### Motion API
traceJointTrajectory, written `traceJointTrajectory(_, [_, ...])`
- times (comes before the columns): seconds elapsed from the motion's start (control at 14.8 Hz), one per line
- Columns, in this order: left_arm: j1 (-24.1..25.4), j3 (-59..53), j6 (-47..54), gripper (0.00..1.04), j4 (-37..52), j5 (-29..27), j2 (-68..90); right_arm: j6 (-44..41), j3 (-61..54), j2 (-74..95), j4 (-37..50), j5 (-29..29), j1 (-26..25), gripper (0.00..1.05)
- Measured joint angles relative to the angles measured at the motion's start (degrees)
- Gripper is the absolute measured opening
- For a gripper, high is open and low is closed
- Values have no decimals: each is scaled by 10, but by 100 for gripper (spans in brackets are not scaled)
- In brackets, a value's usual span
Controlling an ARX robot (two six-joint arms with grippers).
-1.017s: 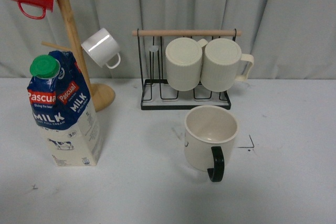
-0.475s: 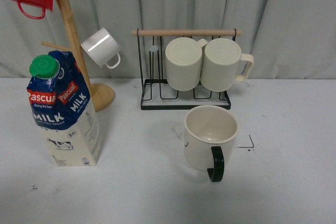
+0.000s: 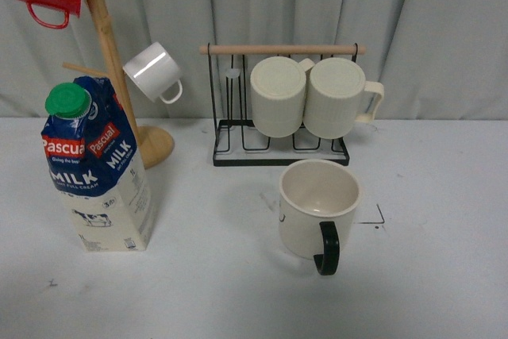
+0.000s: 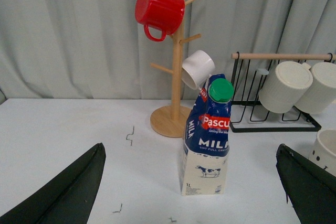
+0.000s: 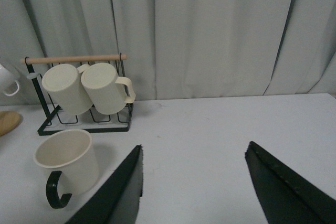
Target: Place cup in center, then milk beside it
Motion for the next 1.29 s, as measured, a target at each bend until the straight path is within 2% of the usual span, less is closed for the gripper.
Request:
traceJointTrajectory(0.07, [-7,44,-14,98,-120,-20,52,0,0,0,0,0,0,94])
traceJointTrajectory(0.14, [-20,211,-38,98,-98,-20,292,0,0,0,0,0,0,98])
traceJointTrajectory(0.2, [-60,301,-16,98,25,-17,466,0,0,0,0,0,0,98])
traceJointTrajectory(0.27, [-77,385,13,98,101,-15,627,0,0,0,0,0,0,98])
traceJointTrajectory(0.34, [-81,411,26,98,122,-29,668,0,0,0,0,0,0,98])
traceJointTrajectory(0.54, [-78,439,44,98,138,-23,801,0,0,0,0,0,0,98])
traceJointTrajectory(0.75, [-81,454,27,98,140,5,826,0,0,0,0,0,0,98])
traceJointTrajectory(1.29, [-86,454,24,98,185,-33,906,0,0,0,0,0,0,98])
